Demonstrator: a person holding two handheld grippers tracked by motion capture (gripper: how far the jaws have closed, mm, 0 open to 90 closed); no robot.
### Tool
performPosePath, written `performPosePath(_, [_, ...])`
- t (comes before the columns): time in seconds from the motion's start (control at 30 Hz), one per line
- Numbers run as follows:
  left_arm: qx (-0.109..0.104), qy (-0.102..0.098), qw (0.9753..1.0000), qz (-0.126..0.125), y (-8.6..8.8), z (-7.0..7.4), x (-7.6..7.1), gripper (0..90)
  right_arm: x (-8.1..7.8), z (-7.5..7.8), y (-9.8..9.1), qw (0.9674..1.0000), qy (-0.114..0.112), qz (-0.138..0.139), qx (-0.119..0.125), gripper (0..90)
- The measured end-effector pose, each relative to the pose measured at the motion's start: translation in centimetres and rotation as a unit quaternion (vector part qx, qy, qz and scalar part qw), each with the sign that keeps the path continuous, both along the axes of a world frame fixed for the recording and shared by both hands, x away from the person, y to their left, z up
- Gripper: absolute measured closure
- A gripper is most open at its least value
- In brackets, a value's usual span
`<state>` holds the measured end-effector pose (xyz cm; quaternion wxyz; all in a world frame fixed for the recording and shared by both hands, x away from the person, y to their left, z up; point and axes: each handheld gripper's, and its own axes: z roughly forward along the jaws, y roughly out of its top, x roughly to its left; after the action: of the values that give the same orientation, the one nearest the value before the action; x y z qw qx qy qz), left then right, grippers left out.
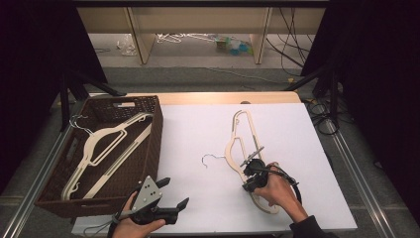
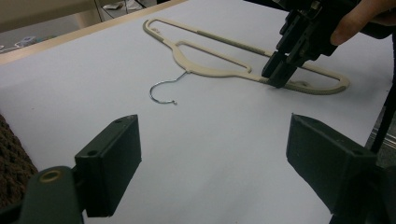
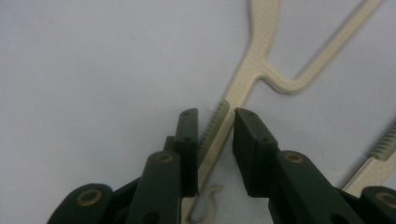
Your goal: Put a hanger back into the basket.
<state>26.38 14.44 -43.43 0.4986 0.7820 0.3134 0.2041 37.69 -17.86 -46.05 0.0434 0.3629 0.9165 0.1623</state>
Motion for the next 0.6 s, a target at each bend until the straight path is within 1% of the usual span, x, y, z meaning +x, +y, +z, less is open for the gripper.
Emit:
performPosePath(0.07, [-0.005,0.007,1.0,0.004,-0.08,-0.06,-0.11,18.0,0.01,-0.01,-0.16,1.0,0.002,-0.004,0.003,72.4])
performPosePath(0.1, [-0.005,0.007,1.0,0.004,-0.06,-0.06,-0.11,18.1,0.04,0.02,-0.24,1.0,0.003,-0.003,0.002,72.5])
performPosePath(0.2, [-0.004,0.008,1.0,0.004,-0.04,-0.09,-0.06,18.2,0.11,0.02,-0.25,0.9997,0.009,-0.02,0.005,72.7])
performPosePath(0.23, [0.001,0.006,1.0,0.005,-0.02,-0.05,-0.04,18.3,0.1,0.03,-0.19,0.9997,0.009,-0.024,0.003,72.5])
performPosePath(0.33, [0.005,0.006,1.0,0.001,-0.19,-0.06,-0.04,18.4,0.03,0.0,-0.06,0.9997,0.004,-0.022,-0.002,72.3])
performPosePath(0.37, [0.0,0.005,1.0,-0.001,-0.31,-0.14,-0.02,18.4,-0.07,0.05,0.06,0.9997,0.002,-0.025,-0.004,72.2])
performPosePath(0.4, [0.01,0.002,0.9999,-0.005,-0.25,-0.06,0.03,18.4,-0.16,0.06,0.2,0.9997,0.001,-0.025,-0.009,72.0])
performPosePath(0.43, [0.007,0.006,1.0,-0.001,-0.31,-0.09,-0.02,18.4,-0.21,0.08,0.29,0.9996,0.0,-0.025,-0.014,71.9])
performPosePath(0.5, [0.008,0.006,0.9999,-0.001,-0.29,-0.1,0.0,18.5,-0.22,0.16,0.46,0.9994,0.005,-0.026,-0.02,71.6])
performPosePath(0.57, [0.004,0.009,0.9999,0.0,-0.28,-0.13,0.02,18.6,-0.17,0.17,0.45,0.9993,0.008,-0.029,-0.021,71.3])
performPosePath(0.6, [0.003,0.01,0.9999,0.002,-0.27,-0.17,0.07,18.6,-0.09,0.18,0.38,0.9994,0.013,-0.029,-0.017,70.8])
